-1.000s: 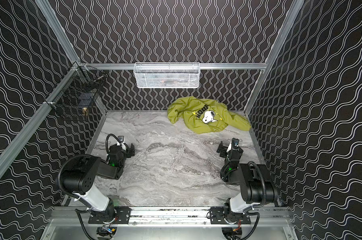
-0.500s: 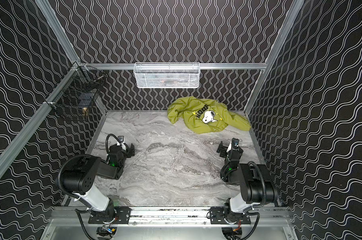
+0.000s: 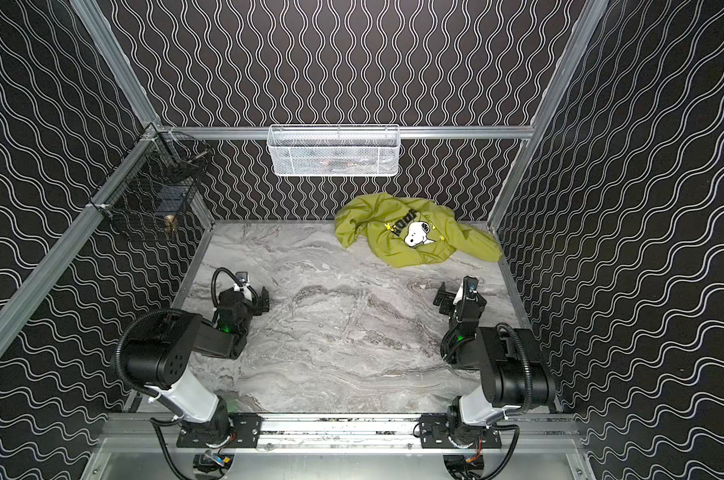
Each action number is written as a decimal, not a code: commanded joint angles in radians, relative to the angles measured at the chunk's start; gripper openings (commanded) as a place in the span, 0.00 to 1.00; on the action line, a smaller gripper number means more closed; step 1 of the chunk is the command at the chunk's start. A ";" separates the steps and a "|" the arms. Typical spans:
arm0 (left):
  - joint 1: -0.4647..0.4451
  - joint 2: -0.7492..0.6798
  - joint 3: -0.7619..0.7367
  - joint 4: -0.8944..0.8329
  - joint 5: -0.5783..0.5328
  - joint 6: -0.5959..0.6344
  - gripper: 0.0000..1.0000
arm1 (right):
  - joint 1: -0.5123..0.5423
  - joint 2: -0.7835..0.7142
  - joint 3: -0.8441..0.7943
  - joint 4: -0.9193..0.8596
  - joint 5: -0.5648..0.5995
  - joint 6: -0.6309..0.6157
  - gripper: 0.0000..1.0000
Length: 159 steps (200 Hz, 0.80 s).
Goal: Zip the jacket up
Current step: 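Grasp the green jacket with the right gripper while the left gripper moves forward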
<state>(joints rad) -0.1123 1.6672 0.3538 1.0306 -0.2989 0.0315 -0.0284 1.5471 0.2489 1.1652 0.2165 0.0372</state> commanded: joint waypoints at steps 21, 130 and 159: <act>0.000 -0.066 0.010 -0.034 0.018 0.020 0.99 | 0.003 -0.079 -0.002 -0.011 0.034 0.006 0.99; -0.014 -0.497 0.374 -0.878 -0.004 -0.346 0.99 | 0.016 -0.496 0.364 -1.061 0.043 0.354 0.99; -0.014 -0.531 0.448 -1.034 0.085 -0.436 0.99 | 0.015 -0.540 0.350 -1.034 -0.059 0.391 0.99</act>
<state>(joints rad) -0.1265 1.1610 0.7650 0.2077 -0.2924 -0.2729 -0.0124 1.0431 0.6079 0.2176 0.2516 0.3523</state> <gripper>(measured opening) 0.989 0.990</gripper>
